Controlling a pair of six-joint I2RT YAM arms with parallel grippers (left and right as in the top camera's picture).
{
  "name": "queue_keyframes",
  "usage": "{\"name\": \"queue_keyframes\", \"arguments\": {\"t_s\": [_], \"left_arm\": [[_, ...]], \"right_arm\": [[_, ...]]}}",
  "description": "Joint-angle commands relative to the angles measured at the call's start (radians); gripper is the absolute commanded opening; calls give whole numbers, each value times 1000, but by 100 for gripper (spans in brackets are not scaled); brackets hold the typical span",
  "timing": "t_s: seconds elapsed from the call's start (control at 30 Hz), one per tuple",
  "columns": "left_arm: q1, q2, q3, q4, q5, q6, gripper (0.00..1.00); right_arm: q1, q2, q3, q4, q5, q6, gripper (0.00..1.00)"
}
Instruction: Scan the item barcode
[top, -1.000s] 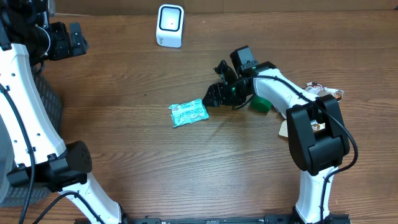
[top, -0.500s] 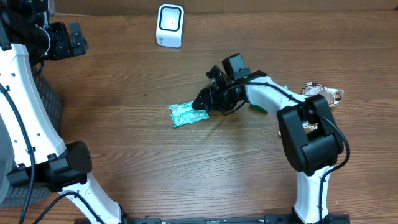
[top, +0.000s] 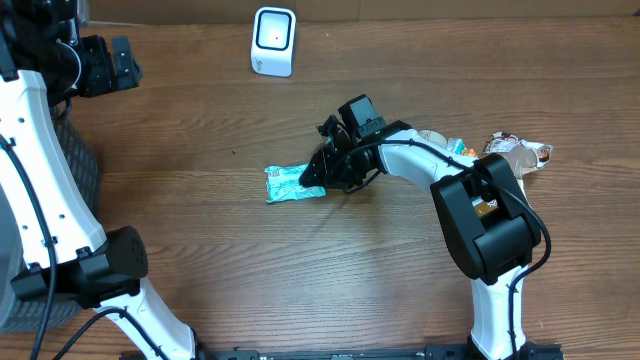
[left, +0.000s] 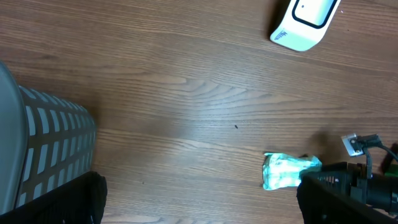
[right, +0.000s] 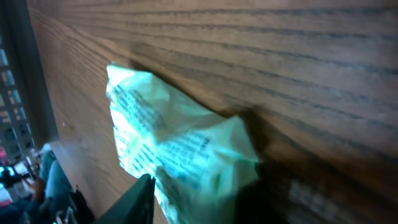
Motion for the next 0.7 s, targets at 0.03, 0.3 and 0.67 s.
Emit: {"name": "queue_keyframes", "arguments": {"t_s": [0.03,0.3,0.67], "left_arm": [[-3,-13,14,1,1,12,100],[-3,-13,14,1,1,12,100],[-3,-13,14,1,1,12,100]], "right_arm": [[3,15,-10,16,1,18,26],[2,15,-10,24,0,18,4],[-20,-6,-6,19,-135,3,4]]}}
